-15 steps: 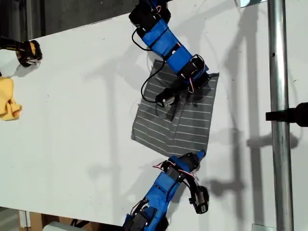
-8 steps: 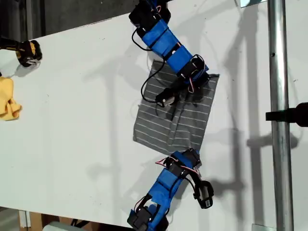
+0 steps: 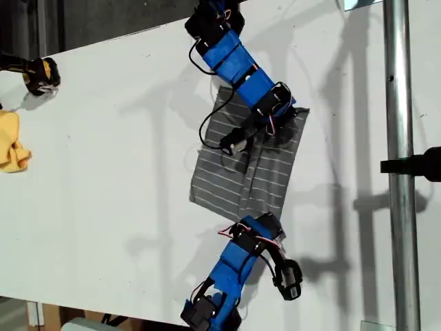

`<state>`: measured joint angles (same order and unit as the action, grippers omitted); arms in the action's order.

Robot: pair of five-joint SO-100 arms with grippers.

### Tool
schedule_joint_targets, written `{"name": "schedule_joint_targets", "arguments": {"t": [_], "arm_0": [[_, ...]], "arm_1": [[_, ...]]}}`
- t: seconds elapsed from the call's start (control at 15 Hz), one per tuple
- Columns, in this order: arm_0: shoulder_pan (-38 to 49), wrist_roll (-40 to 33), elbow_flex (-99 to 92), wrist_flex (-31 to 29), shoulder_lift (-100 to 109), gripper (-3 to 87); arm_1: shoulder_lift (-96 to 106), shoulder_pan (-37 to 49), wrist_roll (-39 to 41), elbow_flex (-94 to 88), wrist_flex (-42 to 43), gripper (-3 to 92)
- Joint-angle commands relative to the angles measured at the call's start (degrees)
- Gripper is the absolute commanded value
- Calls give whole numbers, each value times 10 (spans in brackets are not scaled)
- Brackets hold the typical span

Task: Grasp corners of a towel and fold twice.

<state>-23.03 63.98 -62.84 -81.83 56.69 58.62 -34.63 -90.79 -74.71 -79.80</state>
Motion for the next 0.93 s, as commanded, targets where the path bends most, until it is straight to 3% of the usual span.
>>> {"name": "schedule_joint_targets", "arguments": {"t": [0.0, 0.4, 0.67, 0.87], "arm_0": [[-10, -16, 33, -18, 76, -15], [-15, -38, 33, -33, 145, -15], [-22, -35, 37, -27, 178, -15], [-11, 2, 18, -39, 198, -15]], "arm_1": [[75, -11, 5, 58, -33, 0], [192, -46, 30, 112, -15, 0], [194, -67, 106, 108, 99, 0], [214, -47, 47, 63, 43, 0]]}}
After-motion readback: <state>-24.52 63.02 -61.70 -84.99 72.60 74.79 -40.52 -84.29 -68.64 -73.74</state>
